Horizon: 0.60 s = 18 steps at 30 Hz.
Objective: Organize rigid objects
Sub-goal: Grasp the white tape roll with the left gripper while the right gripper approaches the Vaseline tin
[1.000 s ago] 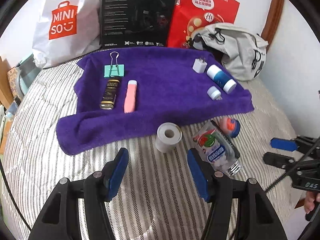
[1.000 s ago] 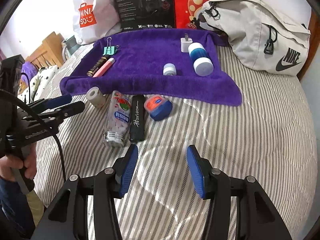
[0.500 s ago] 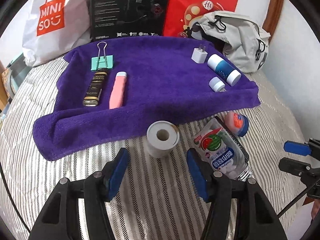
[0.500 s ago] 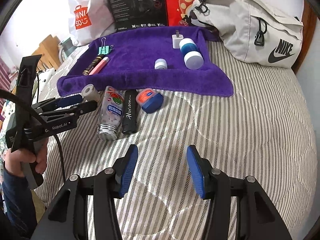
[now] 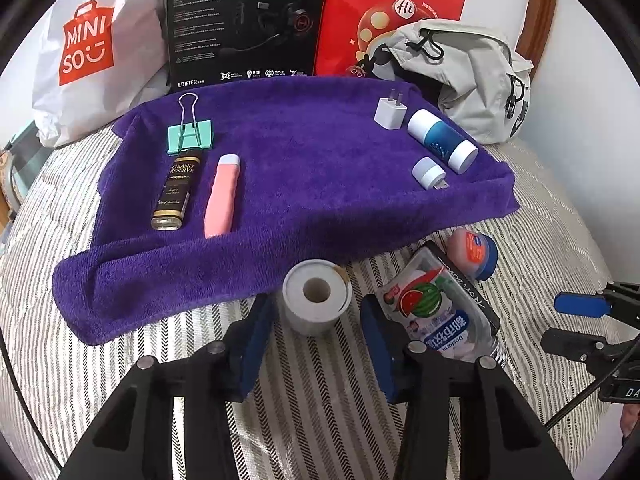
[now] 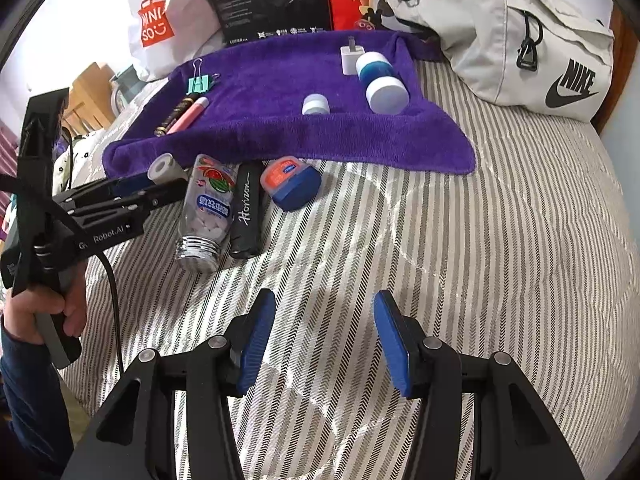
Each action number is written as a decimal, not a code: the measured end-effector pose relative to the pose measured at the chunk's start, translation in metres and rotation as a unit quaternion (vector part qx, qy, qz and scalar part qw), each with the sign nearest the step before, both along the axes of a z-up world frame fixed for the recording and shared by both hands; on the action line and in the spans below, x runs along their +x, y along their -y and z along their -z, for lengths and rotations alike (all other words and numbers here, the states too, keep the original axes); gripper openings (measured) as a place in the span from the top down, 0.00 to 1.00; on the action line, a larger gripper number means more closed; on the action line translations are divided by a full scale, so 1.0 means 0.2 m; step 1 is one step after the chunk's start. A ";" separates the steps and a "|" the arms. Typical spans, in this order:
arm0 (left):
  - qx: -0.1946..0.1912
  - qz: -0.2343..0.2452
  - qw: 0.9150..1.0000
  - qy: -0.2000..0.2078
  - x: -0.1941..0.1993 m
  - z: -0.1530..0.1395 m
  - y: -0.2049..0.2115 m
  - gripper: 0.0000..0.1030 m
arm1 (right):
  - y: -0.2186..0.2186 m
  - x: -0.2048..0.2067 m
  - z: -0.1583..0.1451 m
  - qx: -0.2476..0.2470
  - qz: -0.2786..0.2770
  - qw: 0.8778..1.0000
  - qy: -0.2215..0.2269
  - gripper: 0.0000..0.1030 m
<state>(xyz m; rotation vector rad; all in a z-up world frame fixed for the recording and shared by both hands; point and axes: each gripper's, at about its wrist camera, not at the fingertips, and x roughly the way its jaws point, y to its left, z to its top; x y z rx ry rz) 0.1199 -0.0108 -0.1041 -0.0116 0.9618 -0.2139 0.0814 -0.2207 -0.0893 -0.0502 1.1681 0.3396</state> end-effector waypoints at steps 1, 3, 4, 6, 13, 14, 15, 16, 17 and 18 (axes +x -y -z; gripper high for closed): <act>0.000 0.000 1.000 0.000 0.00 0.00 0.00 0.62 | 0.00 0.00 0.00 0.000 0.001 1.000 -0.002 0.50; -0.006 0.000 1.000 0.001 0.01 0.00 0.00 0.66 | 0.01 0.00 0.01 0.000 0.003 1.000 -0.004 0.50; -0.008 0.001 1.000 0.001 0.01 0.00 0.00 0.69 | 0.01 0.00 0.01 0.000 0.004 1.000 -0.004 0.50; -0.011 0.004 1.000 0.000 0.01 0.00 0.01 0.72 | 0.02 0.00 0.00 -0.001 0.006 1.000 -0.004 0.50; -0.031 0.003 0.999 -0.008 0.01 0.00 -0.03 0.72 | 0.01 0.03 -0.01 0.001 0.007 1.000 0.002 0.50; -0.027 0.004 1.000 -0.009 0.01 0.00 -0.03 0.72 | 0.01 0.04 -0.01 0.001 0.006 1.000 0.003 0.50; -0.024 0.003 1.000 -0.009 0.00 0.00 -0.03 0.72 | 0.00 0.05 -0.02 -0.001 0.004 1.000 0.005 0.50; -0.021 0.002 1.000 -0.010 0.00 0.00 -0.04 0.72 | 0.00 0.06 -0.02 -0.002 0.002 1.000 0.008 0.50; -0.020 0.003 1.000 -0.012 -0.01 0.00 -0.05 0.72 | 0.00 0.08 -0.03 -0.002 0.002 1.000 0.013 0.50; -0.020 0.003 1.000 -0.013 -0.02 0.00 -0.06 0.72 | -0.01 0.10 -0.03 0.002 0.000 1.000 0.018 0.50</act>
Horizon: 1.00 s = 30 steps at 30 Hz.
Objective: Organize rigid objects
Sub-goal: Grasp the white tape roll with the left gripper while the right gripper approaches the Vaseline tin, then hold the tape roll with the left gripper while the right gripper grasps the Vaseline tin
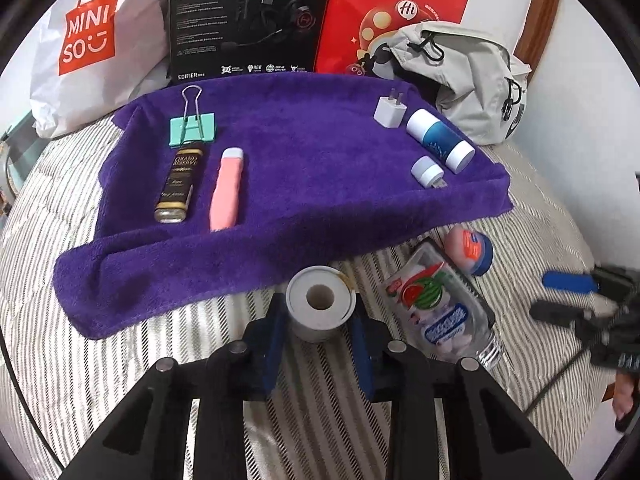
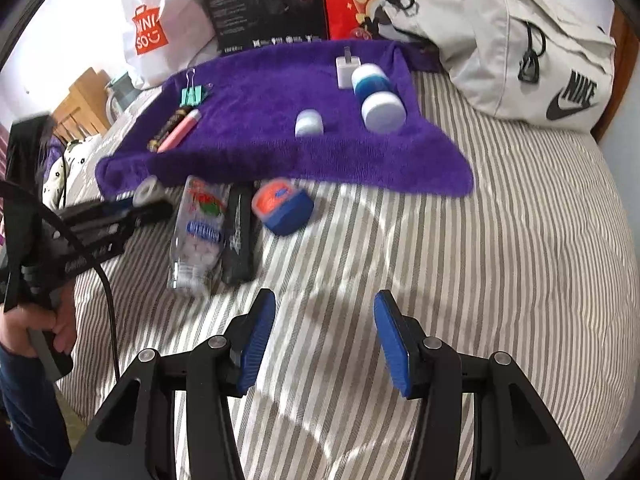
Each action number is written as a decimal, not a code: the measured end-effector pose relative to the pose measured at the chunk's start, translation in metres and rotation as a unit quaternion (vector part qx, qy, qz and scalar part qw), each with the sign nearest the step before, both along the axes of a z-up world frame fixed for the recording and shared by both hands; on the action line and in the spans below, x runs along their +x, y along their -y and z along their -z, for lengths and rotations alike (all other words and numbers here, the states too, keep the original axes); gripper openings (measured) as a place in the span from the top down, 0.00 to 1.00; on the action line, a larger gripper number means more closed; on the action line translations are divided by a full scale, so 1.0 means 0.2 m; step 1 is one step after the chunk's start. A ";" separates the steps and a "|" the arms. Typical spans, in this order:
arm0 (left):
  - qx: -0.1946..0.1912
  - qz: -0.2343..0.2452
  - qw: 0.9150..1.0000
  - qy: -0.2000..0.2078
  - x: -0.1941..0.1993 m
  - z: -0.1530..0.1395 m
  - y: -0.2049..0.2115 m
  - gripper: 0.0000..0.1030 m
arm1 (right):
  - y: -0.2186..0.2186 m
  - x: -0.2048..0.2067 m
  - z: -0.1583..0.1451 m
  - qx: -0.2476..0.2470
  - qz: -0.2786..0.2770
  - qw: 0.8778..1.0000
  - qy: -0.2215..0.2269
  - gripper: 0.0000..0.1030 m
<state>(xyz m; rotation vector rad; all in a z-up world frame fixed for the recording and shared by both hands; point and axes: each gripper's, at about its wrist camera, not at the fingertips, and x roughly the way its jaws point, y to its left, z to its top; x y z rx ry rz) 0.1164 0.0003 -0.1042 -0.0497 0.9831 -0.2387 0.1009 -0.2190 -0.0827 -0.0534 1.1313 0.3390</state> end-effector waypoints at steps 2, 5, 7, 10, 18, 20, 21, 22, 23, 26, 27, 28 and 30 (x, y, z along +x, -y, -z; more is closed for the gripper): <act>-0.004 -0.003 1.000 -0.001 -0.01 0.00 -0.02 0.72 | -0.01 0.03 -0.01 0.010 -0.010 1.000 0.014 0.50; -0.008 -0.006 1.000 -0.004 -0.02 0.00 -0.03 0.72 | -0.05 0.09 0.00 0.015 -0.033 0.999 0.024 0.50; -0.004 -0.005 1.000 -0.004 -0.03 0.00 -0.03 0.72 | -0.08 0.12 0.02 0.013 -0.045 0.999 0.025 0.50; 0.001 -0.005 1.000 -0.004 -0.03 0.00 -0.02 0.72 | -0.12 0.16 0.07 0.000 -0.066 0.998 0.022 0.50; -0.012 -0.005 1.000 -0.008 -0.03 0.00 -0.03 0.72 | -0.19 0.21 0.12 -0.033 -0.094 0.994 0.039 0.50; -0.008 -0.004 1.000 -0.008 -0.03 0.00 -0.03 0.72 | -0.21 0.22 0.12 -0.037 -0.105 0.993 0.044 0.50; -0.007 -0.004 1.000 -0.008 -0.03 0.00 -0.03 0.72 | -0.22 0.23 0.12 -0.038 -0.109 0.992 0.046 0.49; -0.005 -0.003 1.000 -0.008 -0.03 0.00 -0.03 0.72 | -0.22 0.23 0.12 -0.040 -0.114 0.992 0.048 0.47; -0.004 -0.003 1.000 -0.008 -0.03 0.00 -0.03 0.72 | -0.23 0.24 0.12 -0.041 -0.118 0.991 0.049 0.46; -0.005 -0.002 1.000 -0.008 -0.03 0.00 -0.03 0.72 | -0.24 0.27 0.12 -0.039 -0.124 0.990 0.051 0.46; -0.005 -0.003 1.000 -0.008 -0.03 0.00 -0.03 0.72 | -0.24 0.27 0.13 -0.038 -0.127 0.990 0.053 0.46; -0.005 -0.003 1.000 -0.008 -0.03 0.00 -0.03 0.72 | -0.25 0.27 0.12 -0.038 -0.128 0.990 0.054 0.46; -0.006 -0.003 1.000 -0.008 -0.03 0.00 -0.03 0.72 | -0.25 0.27 0.13 -0.038 -0.130 0.989 0.055 0.47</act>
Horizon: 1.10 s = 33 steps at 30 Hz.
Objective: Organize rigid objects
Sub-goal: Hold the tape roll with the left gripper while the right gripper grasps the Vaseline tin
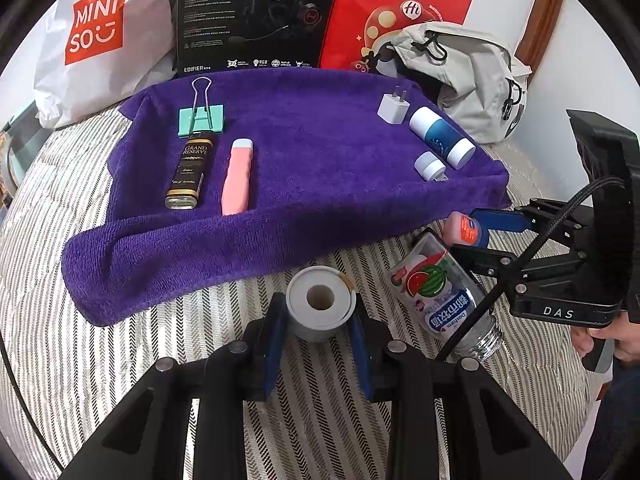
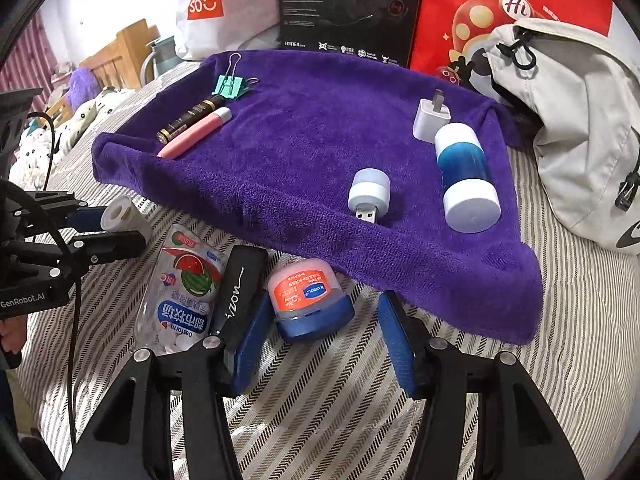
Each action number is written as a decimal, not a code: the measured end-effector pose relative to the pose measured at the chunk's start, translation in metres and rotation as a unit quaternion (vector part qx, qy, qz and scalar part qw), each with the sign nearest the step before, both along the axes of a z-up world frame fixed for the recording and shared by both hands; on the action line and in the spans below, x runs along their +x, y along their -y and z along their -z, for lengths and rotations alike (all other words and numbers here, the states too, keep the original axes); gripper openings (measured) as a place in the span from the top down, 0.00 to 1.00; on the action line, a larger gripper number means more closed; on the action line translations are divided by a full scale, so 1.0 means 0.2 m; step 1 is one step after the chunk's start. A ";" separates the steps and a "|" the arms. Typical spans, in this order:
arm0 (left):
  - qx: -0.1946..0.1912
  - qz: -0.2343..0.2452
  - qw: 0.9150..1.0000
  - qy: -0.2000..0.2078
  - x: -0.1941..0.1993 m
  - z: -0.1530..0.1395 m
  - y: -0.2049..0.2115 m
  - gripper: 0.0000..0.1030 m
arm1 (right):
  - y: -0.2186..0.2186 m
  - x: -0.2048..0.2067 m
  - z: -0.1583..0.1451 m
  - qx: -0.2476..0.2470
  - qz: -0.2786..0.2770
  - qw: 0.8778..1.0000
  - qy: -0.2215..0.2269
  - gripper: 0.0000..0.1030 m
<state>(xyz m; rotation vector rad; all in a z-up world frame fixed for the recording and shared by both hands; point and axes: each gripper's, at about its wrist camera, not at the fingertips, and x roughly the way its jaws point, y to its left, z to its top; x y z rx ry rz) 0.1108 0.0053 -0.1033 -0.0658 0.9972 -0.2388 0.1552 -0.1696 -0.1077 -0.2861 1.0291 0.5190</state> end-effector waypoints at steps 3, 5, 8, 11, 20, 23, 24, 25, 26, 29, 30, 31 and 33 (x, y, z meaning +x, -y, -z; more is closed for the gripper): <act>-0.001 -0.001 1.000 0.000 0.00 0.00 0.00 0.72 | 0.00 -0.01 0.00 0.004 -0.001 1.000 -0.007 0.53; 0.000 0.000 1.000 0.000 0.00 0.00 0.00 0.72 | 0.00 -0.02 -0.01 0.001 0.004 1.000 -0.016 0.55; 0.000 0.000 1.000 0.000 0.00 0.00 0.01 0.72 | 0.03 -0.05 -0.02 -0.002 0.016 0.999 -0.034 0.54; 0.001 0.000 1.000 0.000 0.00 0.00 0.00 0.72 | 0.04 -0.10 -0.02 -0.003 0.012 0.999 -0.039 0.54; 0.000 0.002 1.000 -0.001 0.00 0.00 0.00 0.72 | 0.01 -0.01 0.00 -0.007 -0.004 1.000 0.000 0.44; 0.001 0.002 1.000 -0.001 0.01 0.00 0.00 0.72 | -0.01 0.00 0.00 -0.005 -0.016 1.000 0.010 0.45; 0.002 0.002 1.000 -0.001 0.01 0.00 0.00 0.72 | -0.02 0.01 0.00 -0.002 -0.020 1.000 0.011 0.45; 0.002 0.003 1.000 -0.001 0.01 0.00 0.00 0.72 | -0.02 0.01 0.00 0.003 -0.023 1.000 0.011 0.49; 0.004 0.003 1.000 -0.002 0.01 0.00 0.01 0.72 | -0.02 0.01 0.00 0.008 -0.026 1.000 0.009 0.54; 0.005 0.004 1.000 -0.002 0.01 0.00 0.01 0.72 | -0.02 -0.01 -0.01 0.011 -0.027 1.000 0.005 0.60; 0.004 0.003 1.000 -0.002 0.01 0.00 0.01 0.72 | -0.02 -0.01 -0.01 0.012 -0.021 1.000 0.001 0.60; 0.003 0.002 1.000 -0.002 0.01 0.00 0.00 0.72 | -0.01 -0.01 -0.01 0.015 -0.014 1.000 -0.004 0.60; 0.002 0.003 1.000 -0.002 0.01 0.00 0.00 0.72 | 0.02 -0.02 -0.01 0.023 0.008 1.000 -0.018 0.60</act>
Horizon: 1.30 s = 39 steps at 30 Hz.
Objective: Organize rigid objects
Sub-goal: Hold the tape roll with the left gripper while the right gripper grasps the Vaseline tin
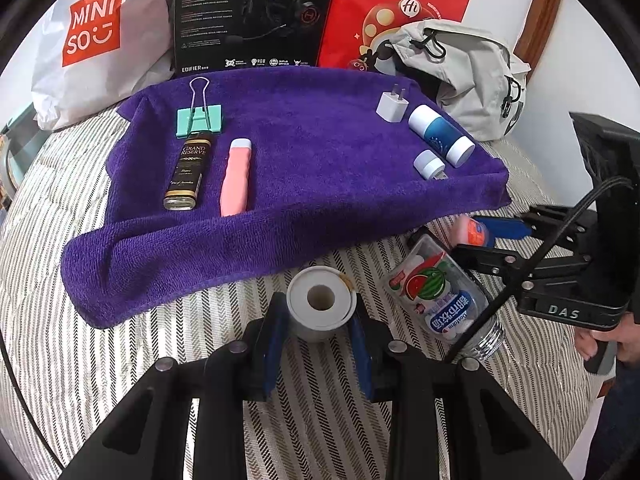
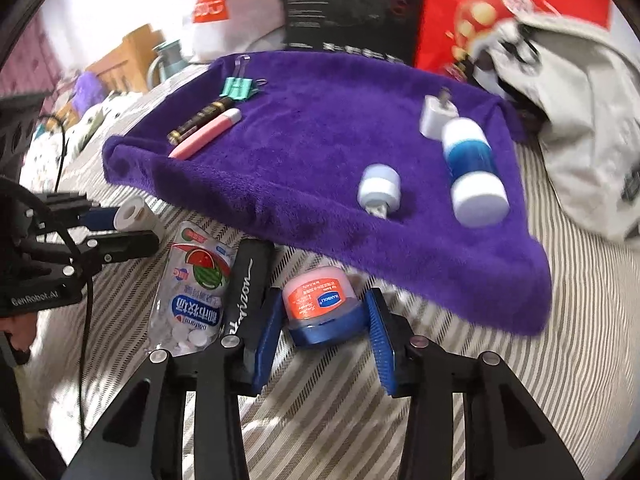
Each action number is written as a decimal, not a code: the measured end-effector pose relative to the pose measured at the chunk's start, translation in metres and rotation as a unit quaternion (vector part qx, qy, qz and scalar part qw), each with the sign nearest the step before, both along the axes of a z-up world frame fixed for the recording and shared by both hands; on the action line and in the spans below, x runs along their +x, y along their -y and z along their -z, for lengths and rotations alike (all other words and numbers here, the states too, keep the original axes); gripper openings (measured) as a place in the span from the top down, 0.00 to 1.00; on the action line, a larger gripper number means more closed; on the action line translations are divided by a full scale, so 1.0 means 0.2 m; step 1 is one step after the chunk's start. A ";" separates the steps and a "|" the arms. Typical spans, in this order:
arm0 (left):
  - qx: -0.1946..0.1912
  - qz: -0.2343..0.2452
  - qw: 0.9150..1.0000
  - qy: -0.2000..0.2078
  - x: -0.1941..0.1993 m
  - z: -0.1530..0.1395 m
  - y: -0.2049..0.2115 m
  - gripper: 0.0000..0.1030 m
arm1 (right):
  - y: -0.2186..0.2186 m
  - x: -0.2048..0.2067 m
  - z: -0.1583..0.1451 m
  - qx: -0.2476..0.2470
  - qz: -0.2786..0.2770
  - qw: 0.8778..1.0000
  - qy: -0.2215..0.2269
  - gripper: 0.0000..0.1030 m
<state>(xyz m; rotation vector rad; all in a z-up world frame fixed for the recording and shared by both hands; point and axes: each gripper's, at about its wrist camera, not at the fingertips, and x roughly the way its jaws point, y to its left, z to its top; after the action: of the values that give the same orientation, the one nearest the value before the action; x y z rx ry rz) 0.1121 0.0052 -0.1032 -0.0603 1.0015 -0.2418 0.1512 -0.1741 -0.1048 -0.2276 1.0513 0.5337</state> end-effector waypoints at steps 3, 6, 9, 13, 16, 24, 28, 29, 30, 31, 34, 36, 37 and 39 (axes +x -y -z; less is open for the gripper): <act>0.000 0.002 1.000 0.000 0.00 0.00 0.00 0.72 | 0.04 -0.04 -0.01 -0.004 0.028 0.999 -0.020 0.60; 0.001 0.002 1.000 0.001 0.00 0.00 0.00 0.72 | 0.05 -0.10 -0.01 -0.026 0.041 0.998 -0.029 0.59; 0.001 0.003 1.000 0.002 0.00 0.00 0.00 0.72 | 0.03 -0.16 -0.01 -0.043 0.029 0.998 -0.024 0.58; 0.001 0.003 1.000 0.002 0.00 0.00 0.00 0.72 | 0.04 -0.15 -0.01 -0.039 0.014 0.999 -0.020 0.56; 0.001 0.003 1.000 0.003 0.00 0.00 0.00 0.72 | 0.04 -0.14 -0.01 -0.036 0.003 0.999 -0.011 0.55; -0.011 -0.001 1.000 0.007 -0.01 0.00 -0.02 0.72 | 0.03 -0.17 -0.01 -0.032 0.007 0.999 0.002 0.58; -0.022 -0.003 1.000 0.005 -0.01 0.00 -0.04 0.72 | 0.07 -0.17 -0.02 -0.016 0.023 0.999 -0.016 0.64; -0.020 -0.003 1.000 0.003 -0.01 0.00 -0.04 0.72 | 0.09 -0.17 -0.02 -0.010 0.028 0.999 -0.021 0.64; -0.020 -0.005 1.000 0.004 -0.02 0.00 -0.04 0.72 | 0.10 -0.17 -0.03 -0.006 0.033 0.999 -0.024 0.64; -0.020 -0.007 1.000 0.003 -0.02 0.00 -0.04 0.72 | 0.11 -0.18 -0.02 -0.006 0.036 0.999 -0.026 0.64; -0.022 -0.007 1.000 0.001 -0.03 0.00 -0.05 0.72 | 0.13 -0.19 -0.03 -0.007 0.043 0.999 -0.027 0.64; -0.022 -0.009 1.000 0.001 -0.03 -0.01 -0.06 0.72 | 0.16 -0.19 -0.04 -0.003 0.050 0.998 -0.028 0.64; -0.022 -0.010 1.000 0.001 -0.04 -0.01 -0.06 0.72 | 0.17 -0.19 -0.04 -0.002 0.052 0.998 -0.027 0.64; -0.021 -0.011 1.000 0.002 -0.04 -0.02 -0.07 0.72 | 0.19 -0.19 -0.05 0.003 0.056 0.998 -0.027 0.64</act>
<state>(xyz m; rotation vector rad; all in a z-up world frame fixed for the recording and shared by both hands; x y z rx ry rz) 0.1043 0.0194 -0.0986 -0.1094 0.9906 -0.2424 0.1129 -0.2113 -0.0938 -0.1481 1.1088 0.4432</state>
